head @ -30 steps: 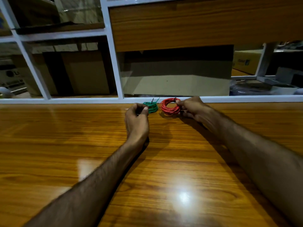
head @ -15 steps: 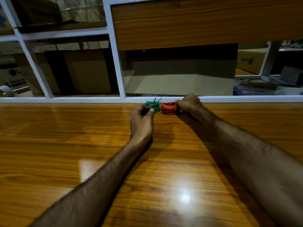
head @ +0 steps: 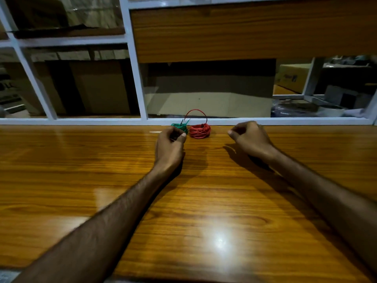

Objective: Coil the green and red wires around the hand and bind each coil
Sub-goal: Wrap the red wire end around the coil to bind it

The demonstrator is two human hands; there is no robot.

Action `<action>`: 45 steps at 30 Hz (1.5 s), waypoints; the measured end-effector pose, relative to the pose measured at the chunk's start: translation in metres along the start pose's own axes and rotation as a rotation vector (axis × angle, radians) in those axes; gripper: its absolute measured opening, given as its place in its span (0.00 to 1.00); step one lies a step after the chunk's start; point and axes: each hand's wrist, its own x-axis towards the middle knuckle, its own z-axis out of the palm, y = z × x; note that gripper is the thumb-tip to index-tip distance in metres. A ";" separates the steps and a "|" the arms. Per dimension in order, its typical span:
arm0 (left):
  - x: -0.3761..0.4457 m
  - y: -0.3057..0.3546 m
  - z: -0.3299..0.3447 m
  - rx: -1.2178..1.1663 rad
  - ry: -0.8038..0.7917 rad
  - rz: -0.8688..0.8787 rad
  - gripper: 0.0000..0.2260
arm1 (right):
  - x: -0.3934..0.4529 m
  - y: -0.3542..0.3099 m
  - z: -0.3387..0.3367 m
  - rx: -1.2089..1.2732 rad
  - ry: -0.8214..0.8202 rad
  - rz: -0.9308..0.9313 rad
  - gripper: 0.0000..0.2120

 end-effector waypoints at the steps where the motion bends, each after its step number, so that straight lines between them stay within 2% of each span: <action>1: -0.001 0.001 -0.001 0.005 -0.004 0.004 0.03 | -0.009 0.002 -0.007 -0.004 -0.013 -0.004 0.11; 7: -0.011 0.007 -0.003 0.058 -0.032 0.035 0.03 | -0.044 0.019 -0.033 0.033 -0.062 -0.097 0.11; 13: -0.009 0.003 -0.002 0.097 -0.051 0.042 0.04 | -0.044 0.017 -0.022 0.022 -0.093 -0.190 0.12; 19: 0.011 -0.003 0.003 0.251 -0.058 0.135 0.09 | 0.003 0.007 0.007 0.032 -0.051 -0.266 0.12; 23: 0.021 -0.010 0.006 0.305 -0.088 0.199 0.09 | 0.061 -0.008 0.032 0.056 -0.023 -0.263 0.16; 26: 0.031 -0.015 0.006 0.275 -0.090 0.204 0.07 | 0.098 -0.017 0.052 0.091 -0.092 -0.225 0.22; 29: 0.040 -0.021 0.005 0.256 -0.060 0.182 0.06 | 0.116 -0.016 0.070 0.130 -0.231 -0.215 0.26; 32: 0.044 -0.023 0.003 0.225 -0.003 0.154 0.05 | 0.114 -0.005 0.077 0.155 -0.318 -0.256 0.25; 36: 0.046 -0.024 0.003 0.183 0.028 0.113 0.04 | 0.101 0.008 0.074 -0.061 -0.261 -0.352 0.17; 41: 0.044 -0.022 0.004 0.201 -0.028 0.037 0.10 | 0.077 0.017 0.059 -0.299 -0.317 -0.473 0.19; 45: 0.042 -0.023 0.008 0.239 -0.133 -0.055 0.13 | 0.059 0.021 0.054 -0.306 -0.261 -0.485 0.18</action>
